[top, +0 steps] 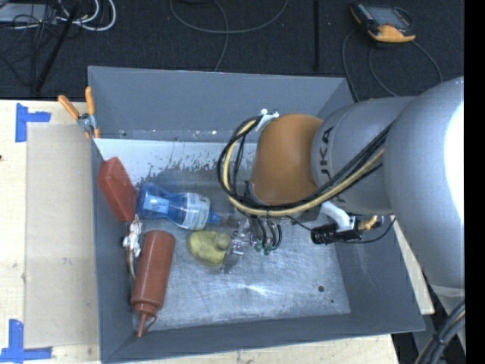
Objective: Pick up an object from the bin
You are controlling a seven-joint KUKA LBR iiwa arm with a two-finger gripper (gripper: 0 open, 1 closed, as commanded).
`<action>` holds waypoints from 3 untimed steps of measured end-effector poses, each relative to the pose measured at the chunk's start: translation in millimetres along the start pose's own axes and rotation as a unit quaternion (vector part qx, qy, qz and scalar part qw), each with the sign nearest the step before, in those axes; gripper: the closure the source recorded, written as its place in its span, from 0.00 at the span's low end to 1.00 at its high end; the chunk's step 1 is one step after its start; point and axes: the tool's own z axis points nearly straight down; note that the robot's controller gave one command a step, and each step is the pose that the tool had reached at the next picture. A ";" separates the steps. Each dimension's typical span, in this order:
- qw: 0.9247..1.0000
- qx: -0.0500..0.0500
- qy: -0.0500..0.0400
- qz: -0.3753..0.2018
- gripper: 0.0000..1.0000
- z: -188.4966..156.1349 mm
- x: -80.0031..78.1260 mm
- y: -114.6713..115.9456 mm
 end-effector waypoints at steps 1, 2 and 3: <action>0.999 0.002 0.001 -0.035 1.00 24.7 -17.3 3.9; 0.999 0.002 0.001 -0.035 1.00 24.7 -17.3 3.9; 0.999 0.002 0.001 -0.035 1.00 21.5 -16.4 3.5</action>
Offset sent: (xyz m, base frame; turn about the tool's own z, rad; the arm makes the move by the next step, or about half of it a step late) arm 0.0000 0.0000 0.0000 0.0000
